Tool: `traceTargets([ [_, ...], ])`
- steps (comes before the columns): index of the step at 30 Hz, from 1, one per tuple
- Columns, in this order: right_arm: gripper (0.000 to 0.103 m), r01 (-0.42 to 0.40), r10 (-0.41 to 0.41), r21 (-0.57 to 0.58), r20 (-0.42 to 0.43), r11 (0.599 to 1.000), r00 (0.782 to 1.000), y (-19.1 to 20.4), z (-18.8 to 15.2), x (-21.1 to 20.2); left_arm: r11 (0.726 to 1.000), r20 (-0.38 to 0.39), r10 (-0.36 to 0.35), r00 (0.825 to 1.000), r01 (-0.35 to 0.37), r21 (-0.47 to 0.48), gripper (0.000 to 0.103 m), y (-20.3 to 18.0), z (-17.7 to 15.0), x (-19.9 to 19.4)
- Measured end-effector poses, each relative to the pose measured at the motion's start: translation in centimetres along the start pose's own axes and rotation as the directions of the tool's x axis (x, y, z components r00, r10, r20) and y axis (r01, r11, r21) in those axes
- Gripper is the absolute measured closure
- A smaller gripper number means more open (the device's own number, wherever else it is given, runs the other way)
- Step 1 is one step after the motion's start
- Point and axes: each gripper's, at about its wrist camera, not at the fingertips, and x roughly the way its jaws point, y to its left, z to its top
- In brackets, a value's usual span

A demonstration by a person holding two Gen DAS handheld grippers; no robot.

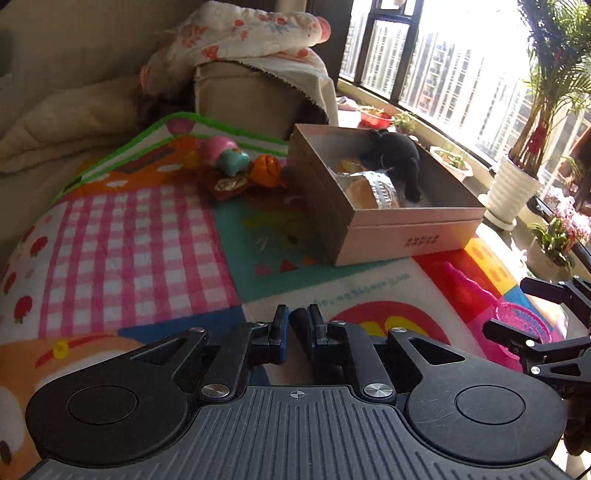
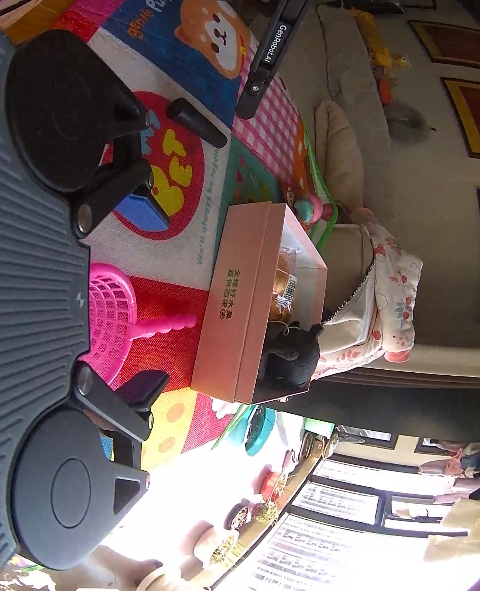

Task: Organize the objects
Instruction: 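Carry the pink net toward the pink box with the right tool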

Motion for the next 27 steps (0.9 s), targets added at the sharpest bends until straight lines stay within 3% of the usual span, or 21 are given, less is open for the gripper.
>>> traceTargets([
  [4, 0.016, -0.001, 0.001, -0.016, -0.001, 1.0, 1.0, 0.0, 0.2, -0.1, 0.983, -0.011, -0.066, 0.998, 0.063, -0.172, 0.091, 1.0, -0.6, 0.5],
  [6, 0.015, 0.006, -0.006, -0.024, 0.002, 1.0, 1.0, -0.2, 0.2, -0.3, 0.977, -0.009, -0.074, 0.997, 0.071, -0.203, 0.09, 0.7, -0.5, 0.9],
  [10, 0.006, 0.014, -0.014, -0.018, -0.005, 1.0, 1.0, -0.6, -0.2, -0.7, 0.987, -0.024, -0.004, 1.0, 0.0, -0.158, 0.089, -0.8, -0.9, 1.7],
  [13, 0.006, 0.004, -0.004, -0.027, -0.021, 1.0, 1.0, -0.6, -0.6, -0.7, 0.994, -0.028, 0.06, 0.998, -0.062, -0.095, 0.088, -1.9, -1.2, 1.6],
  [14, 0.006, -0.001, 0.0, -0.033, -0.027, 0.999, 1.0, -0.6, -0.8, -0.7, 0.994, -0.036, 0.075, 0.997, -0.078, -0.08, 0.082, -2.1, -1.3, 1.7],
  [18, 0.006, -0.001, -0.001, -0.05, -0.034, 0.999, 0.999, -0.6, -1.1, -0.8, 0.995, -0.118, 0.064, 0.991, -0.074, -0.074, 0.075, -1.8, -1.8, 2.5],
  [21, 0.006, -0.007, 0.005, -0.045, -0.037, 0.999, 0.999, -0.7, -1.1, -0.7, 0.996, -0.096, 0.074, 0.993, -0.079, -0.048, 0.077, -2.0, -2.2, 2.4],
  [24, 0.006, -0.014, 0.012, -0.042, -0.057, 0.999, 0.998, -0.6, -1.1, -0.1, 0.997, -0.079, 0.078, 0.994, -0.08, -0.022, 0.071, -2.7, -2.2, 2.7],
  [27, 0.006, -0.021, 0.018, -0.039, -0.075, 0.999, 0.997, -0.7, -1.2, 0.1, 0.989, -0.019, 0.12, 0.993, -0.118, 0.087, 0.078, -4.1, -2.8, 3.0],
])
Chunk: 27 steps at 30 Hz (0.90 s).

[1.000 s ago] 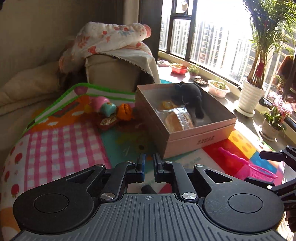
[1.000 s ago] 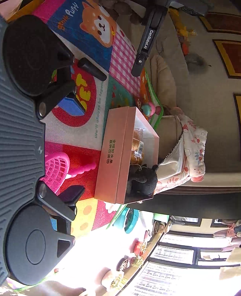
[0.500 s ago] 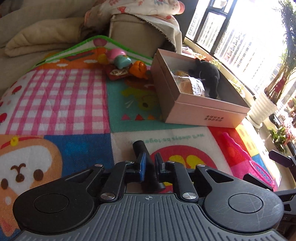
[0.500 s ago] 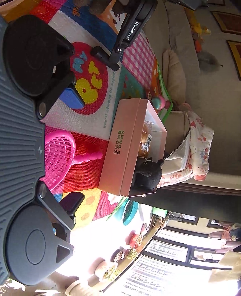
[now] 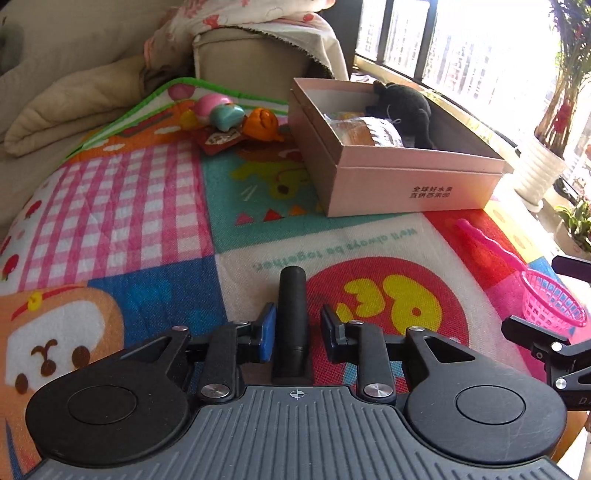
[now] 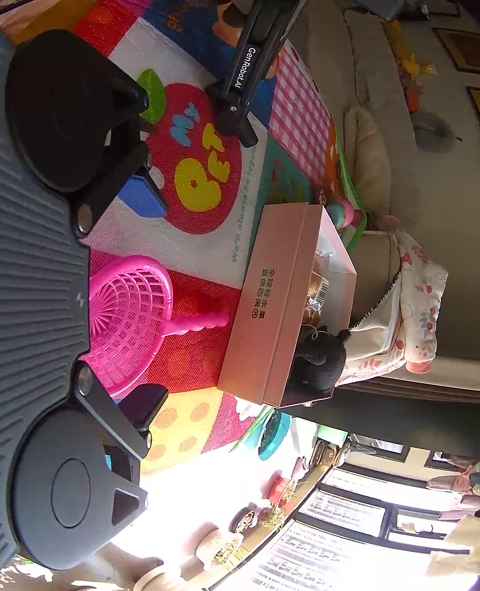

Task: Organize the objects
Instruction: 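Carry the pink net toward the pink box with the right tool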

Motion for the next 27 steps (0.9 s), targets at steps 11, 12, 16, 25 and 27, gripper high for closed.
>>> traceTargets([
  [11, 0.01, -0.066, 0.074, 0.081, -0.098, 0.995, 0.992, -1.7, 0.7, 2.2, 0.994, 0.077, -0.073, 0.994, 0.066, 0.089, 0.081, -0.1, -1.2, -0.4],
  [12, 0.016, -0.069, 0.077, 0.076, -0.107, 0.995, 0.991, -1.6, 0.7, 2.2, 0.994, 0.078, -0.076, 0.994, 0.069, 0.088, 0.081, -0.1, -1.3, -0.4],
  [16, 0.034, -0.08, 0.086, 0.056, -0.113, 0.995, 0.99, -1.0, 0.9, 1.6, 0.994, 0.084, -0.087, 0.993, 0.081, 0.075, 0.081, 0.2, -1.4, -0.5],
  [25, 0.034, -0.046, 0.045, 0.005, 0.01, 0.999, 0.999, 0.0, 3.0, -2.0, 0.988, 0.09, -0.15, 0.985, 0.146, 0.057, 0.081, 0.7, -1.3, -1.6],
  [27, 0.034, -0.037, 0.037, -0.004, 0.04, 0.999, 0.999, 0.0, 3.5, -2.7, 0.984, 0.11, -0.18, 0.977, 0.178, 0.025, 0.081, 1.1, -0.1, -2.2],
])
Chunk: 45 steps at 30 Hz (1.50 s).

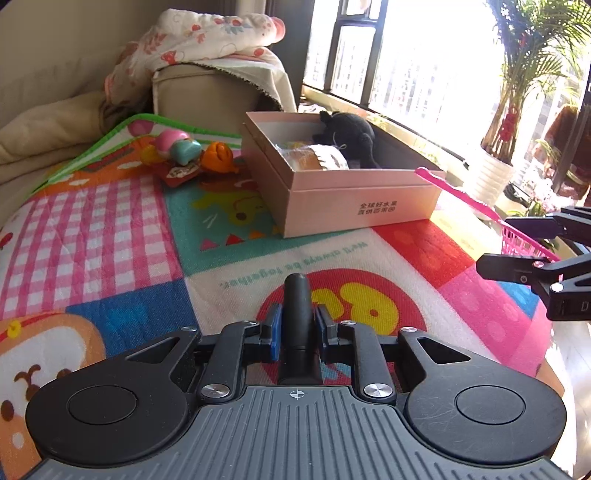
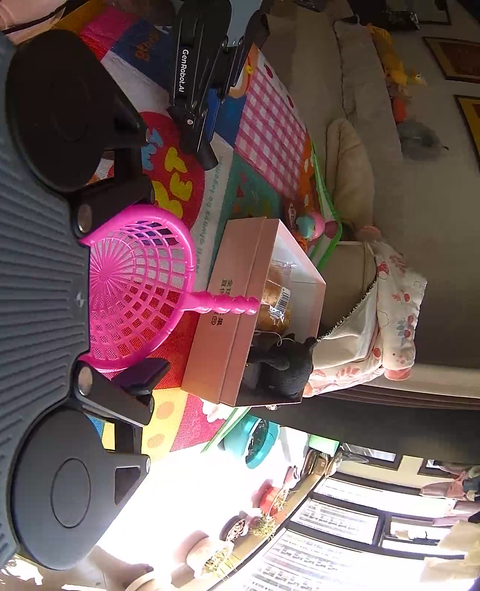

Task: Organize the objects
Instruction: 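Carry the pink net toward the pink box with the right tool, then lower the pink net into the pink box and open the right tool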

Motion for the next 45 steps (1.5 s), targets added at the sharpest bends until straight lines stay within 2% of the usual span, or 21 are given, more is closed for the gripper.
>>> traceTargets([
  [3, 0.034, 0.011, -0.011, -0.006, 0.03, 1.0, 0.999, -0.1, 0.6, -0.5, 1.0, 0.083, -0.012, 0.996, 0.013, -0.01, 0.081, 0.1, 3.7, -0.6],
  [7, 0.034, 0.017, -0.017, 0.011, 0.047, 1.0, 0.999, -0.5, 1.0, -0.5, 1.0, 0.198, -0.02, 0.98, 0.022, -0.011, 0.081, -0.2, 9.9, 0.4],
  [9, 0.034, 0.027, -0.029, 0.026, 0.045, 0.999, 0.999, -0.7, 1.0, -0.2, 0.998, 0.233, -0.014, 0.972, 0.029, -0.057, 0.081, 0.0, 13.1, 2.4],
  [11, 0.034, 0.04, -0.042, 0.047, 0.043, 0.998, 0.998, -1.0, 0.9, 0.0, 0.989, 0.231, -0.057, 0.971, 0.085, -0.117, 0.081, 0.9, 15.5, 5.4],
  [14, 0.034, 0.06, -0.064, 0.073, 0.044, 0.996, 0.997, -1.5, 1.0, 0.3, 0.978, 0.24, -0.096, 0.966, 0.136, -0.157, 0.081, 1.9, 16.9, 9.6],
  [17, 0.034, 0.083, -0.086, 0.081, 0.039, 0.993, 0.996, -2.1, 1.2, 0.6, 0.979, 0.239, -0.081, 0.968, 0.122, -0.164, 0.08, 2.3, 16.2, 10.5],
  [20, 0.034, 0.111, -0.113, 0.055, 0.039, 0.992, 0.993, -2.4, 2.1, 1.5, 0.98, 0.239, -0.092, 0.967, 0.131, -0.152, 0.08, 2.7, 14.7, 9.1],
  [23, 0.034, 0.12, -0.121, 0.011, 0.08, 0.993, 0.989, -2.5, 4.2, 2.9, 0.979, 0.223, -0.116, 0.968, 0.149, -0.14, 0.08, 3.2, 12.1, 7.0],
  [27, 0.034, 0.112, -0.11, -0.016, 0.117, 0.994, 0.987, -2.8, 8.5, 6.7, 0.959, 0.183, -0.172, 0.968, 0.207, -0.194, 0.08, 4.7, 8.1, 4.7],
  [32, 0.034, 0.124, -0.119, -0.04, 0.1, 0.991, 0.988, -2.9, 12.0, 13.4, 0.96, 0.155, -0.135, 0.979, 0.167, -0.223, 0.08, 6.5, 4.3, 2.6],
  [34, 0.033, 0.132, -0.126, -0.071, 0.078, 0.989, 0.989, -2.5, 12.1, 15.6, 0.96, 0.143, -0.114, 0.983, 0.146, -0.24, 0.08, 7.4, 3.3, 2.1],
  [37, 0.019, 0.14, -0.138, -0.084, 0.033, 0.987, 0.99, -1.8, 11.0, 17.0, 0.954, 0.118, -0.086, 0.989, 0.116, -0.276, 0.08, 9.1, 2.3, 1.7],
  [40, 0.013, 0.128, -0.127, -0.074, 0.023, 0.989, 0.992, -1.4, 9.5, 16.0, 0.948, 0.107, -0.074, 0.991, 0.104, -0.301, 0.08, 10.2, 1.4, 1.6],
  [45, 0.012, 0.138, -0.137, -0.033, 0.032, 0.99, 0.99, -1.5, 7.5, 12.7, 0.939, 0.103, -0.102, 0.989, 0.13, -0.319, 0.081, 10.5, 1.0, 2.5],
])
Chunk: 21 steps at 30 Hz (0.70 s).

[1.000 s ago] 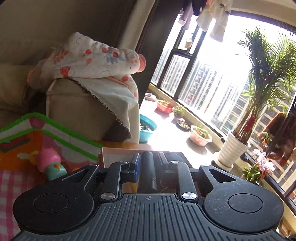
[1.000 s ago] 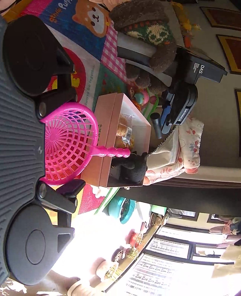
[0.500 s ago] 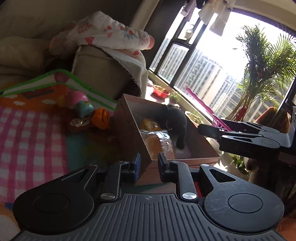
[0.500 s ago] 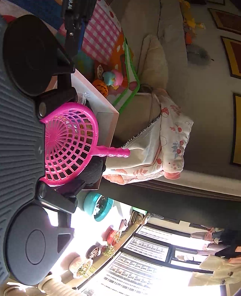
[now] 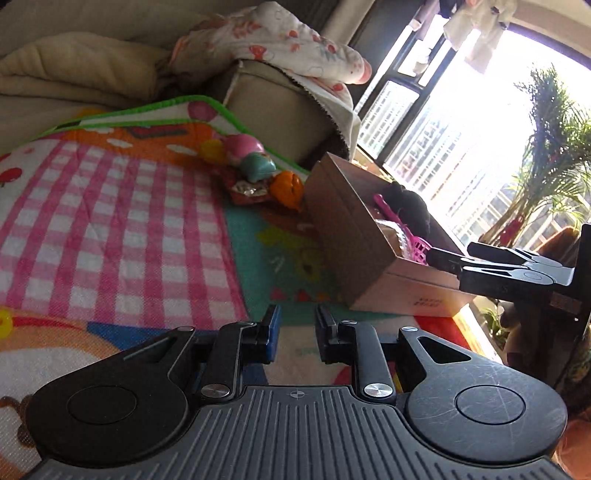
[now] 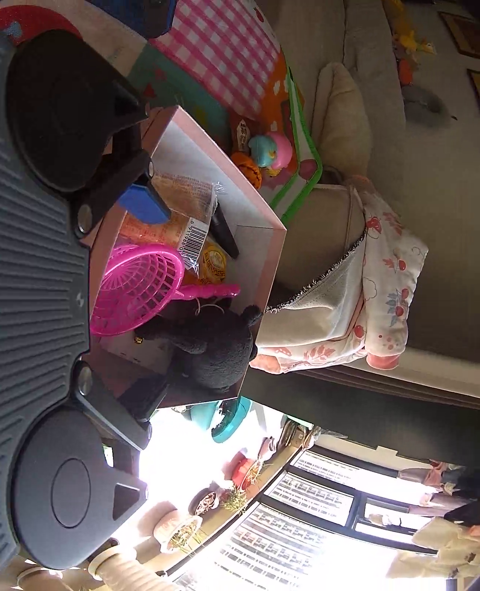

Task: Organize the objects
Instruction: 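Lower the pink net into the pink box and open the right tool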

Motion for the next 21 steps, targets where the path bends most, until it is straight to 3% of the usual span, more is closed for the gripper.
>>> traceTargets([
  [6, 0.002, -0.017, 0.015, 0.044, 0.034, 0.999, 0.999, 0.4, -1.3, -3.3, 1.0, -0.02, 0.0, 1.0, 0.001, 0.008, 0.08, -0.5, -0.2, 1.1],
  [10, 0.0, -0.065, 0.064, 0.028, 0.048, 0.997, 0.997, 2.9, -3.2, -4.6, 0.998, 0.032, 0.05, 0.998, -0.051, 0.044, 0.08, -0.8, 1.2, 1.4],
  [15, 0.0, -0.131, 0.128, 0.046, 0.06, 0.99, 0.99, 6.3, -5.0, -4.5, 0.97, 0.141, 0.124, 0.982, -0.15, 0.193, 0.08, -2.4, 5.2, 3.1],
  [17, 0.0, -0.158, 0.154, 0.048, 0.077, 0.986, 0.985, 7.2, -5.3, -4.6, 0.957, 0.148, 0.116, 0.982, -0.15, 0.247, 0.08, -3.0, 7.0, 4.4],
  [21, 0.0, -0.171, 0.165, 0.061, 0.085, 0.983, 0.983, 7.5, -5.7, -4.5, 0.958, 0.114, 0.102, 0.988, -0.128, 0.257, 0.08, -3.7, 10.4, 7.5],
])
